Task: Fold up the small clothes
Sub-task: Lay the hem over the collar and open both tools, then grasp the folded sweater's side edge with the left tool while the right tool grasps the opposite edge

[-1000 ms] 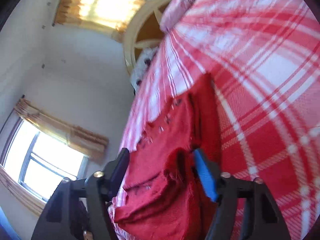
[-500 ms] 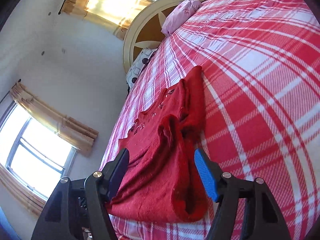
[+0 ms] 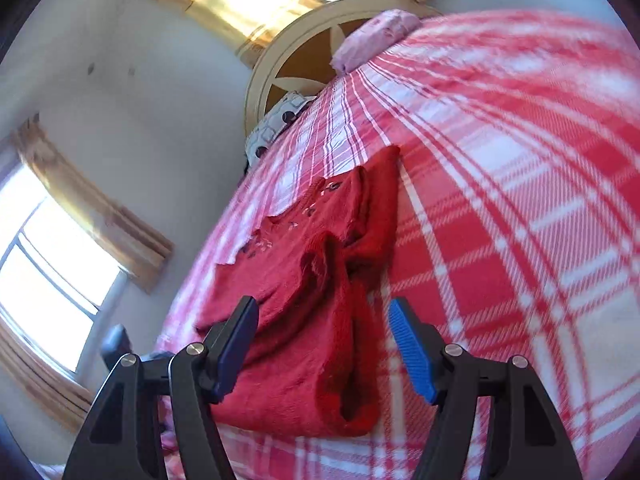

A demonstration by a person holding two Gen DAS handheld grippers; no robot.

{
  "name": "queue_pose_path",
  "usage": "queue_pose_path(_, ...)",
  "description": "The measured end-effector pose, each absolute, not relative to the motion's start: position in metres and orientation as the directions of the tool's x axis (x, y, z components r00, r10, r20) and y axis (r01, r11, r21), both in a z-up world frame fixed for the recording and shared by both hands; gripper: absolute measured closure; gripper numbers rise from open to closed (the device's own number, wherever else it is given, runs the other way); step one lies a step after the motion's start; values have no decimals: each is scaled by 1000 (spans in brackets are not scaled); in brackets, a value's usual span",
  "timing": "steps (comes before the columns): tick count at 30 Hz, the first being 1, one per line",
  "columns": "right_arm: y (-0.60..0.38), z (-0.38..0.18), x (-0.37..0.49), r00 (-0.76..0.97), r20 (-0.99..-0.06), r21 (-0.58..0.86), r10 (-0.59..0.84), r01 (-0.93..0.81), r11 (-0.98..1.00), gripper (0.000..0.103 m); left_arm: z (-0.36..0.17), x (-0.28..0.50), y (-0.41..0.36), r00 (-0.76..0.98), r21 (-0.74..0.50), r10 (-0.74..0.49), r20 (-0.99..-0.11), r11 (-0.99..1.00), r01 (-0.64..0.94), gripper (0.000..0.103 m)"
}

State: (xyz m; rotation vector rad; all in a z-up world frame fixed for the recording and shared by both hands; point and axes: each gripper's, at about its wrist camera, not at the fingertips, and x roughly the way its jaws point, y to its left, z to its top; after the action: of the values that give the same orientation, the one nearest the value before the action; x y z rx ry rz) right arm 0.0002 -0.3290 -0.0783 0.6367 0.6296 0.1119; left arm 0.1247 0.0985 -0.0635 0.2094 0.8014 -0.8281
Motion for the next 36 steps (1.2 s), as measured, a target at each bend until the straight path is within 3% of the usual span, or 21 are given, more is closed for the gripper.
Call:
queue_pose_path(3,-323,-73,14,792,-550,509,264,67,858,35,-70,143,116,410,-333,-614,-675,749,573,87)
queue_pose_path(5,-316,-71,22,784,-575,441,235,55,896,35,-76,146,120,416,-405,-629,-657,760,508,87)
queue_pose_path(10,-286,-72,39,754,-635,215,166,-34,976,35,-82,139,108,431,-379,-603,-672,779,499,87)
queue_pose_path(14,-280,-73,44,735,-659,144,156,-81,986,35,-76,140,107,435,-371,-590,-680,789,490,86)
queue_pose_path(22,-271,-71,61,726,-673,53,145,-148,988,35,-73,156,110,453,-416,-613,-647,782,464,60)
queue_pose_path(24,-267,-77,74,707,-700,-16,100,-156,988,35,-76,160,109,462,-422,-604,-649,791,442,58)
queue_pose_path(28,-259,-83,89,694,-715,-78,80,-193,978,48,-76,160,104,463,-399,-589,-662,801,447,60)
queue_pose_path(29,-259,-82,90,694,-714,-67,94,-202,977,55,-76,160,103,464,-386,-581,-668,804,452,62)
queue_pose_path(30,-257,-83,93,678,-725,-46,124,-227,973,64,-76,160,100,468,-366,-568,-677,811,456,71)
queue_pose_path(31,-255,-84,95,666,-734,-38,134,-237,971,81,-76,160,98,471,-346,-551,-689,821,455,88)
queue_pose_path(32,-254,-84,95,664,-735,-36,134,-235,971,86,-77,160,98,470,-344,-545,-694,825,448,93)
queue_pose_path(36,-264,-79,86,689,-710,38,147,-171,985,93,-75,151,107,492,-380,-571,-657,814,439,95)
